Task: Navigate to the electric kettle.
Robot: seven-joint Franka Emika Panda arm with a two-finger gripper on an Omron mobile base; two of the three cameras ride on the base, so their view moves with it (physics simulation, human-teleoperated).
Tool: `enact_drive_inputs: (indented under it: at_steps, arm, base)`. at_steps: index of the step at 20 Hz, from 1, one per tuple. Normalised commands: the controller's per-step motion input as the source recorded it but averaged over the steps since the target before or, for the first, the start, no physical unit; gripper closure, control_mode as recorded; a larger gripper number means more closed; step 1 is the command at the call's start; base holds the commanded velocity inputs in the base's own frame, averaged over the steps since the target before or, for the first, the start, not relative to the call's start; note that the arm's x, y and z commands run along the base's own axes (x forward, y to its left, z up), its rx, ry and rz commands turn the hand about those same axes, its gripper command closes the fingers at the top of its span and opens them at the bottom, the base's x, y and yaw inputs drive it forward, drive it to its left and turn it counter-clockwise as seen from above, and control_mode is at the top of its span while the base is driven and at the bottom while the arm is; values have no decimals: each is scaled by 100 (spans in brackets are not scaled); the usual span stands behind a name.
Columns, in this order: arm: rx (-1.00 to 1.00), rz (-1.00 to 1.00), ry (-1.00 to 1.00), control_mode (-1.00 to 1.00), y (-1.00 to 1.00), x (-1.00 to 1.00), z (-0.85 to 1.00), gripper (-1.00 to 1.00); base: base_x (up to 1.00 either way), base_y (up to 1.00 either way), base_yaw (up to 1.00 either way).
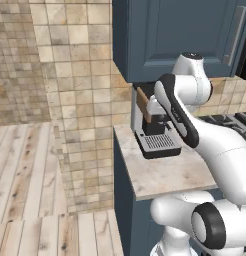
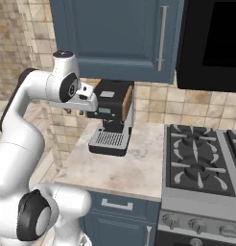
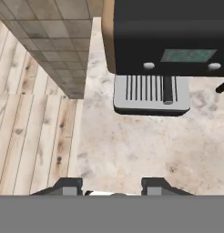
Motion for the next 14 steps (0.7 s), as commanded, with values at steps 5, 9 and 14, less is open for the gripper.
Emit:
enact_drive_inputs:
  at_steps: [5, 9, 14]
  arm:
    - [0, 1, 0, -100, 0, -59, 0, -100]
    - [0, 0, 3, -100, -3, -100, -4, -100]
    - [0, -2, 2, -100, -10, -100, -3, -100]
  base:
    - [0, 0, 0]
    - [0, 0, 0]
    - [0, 0, 0]
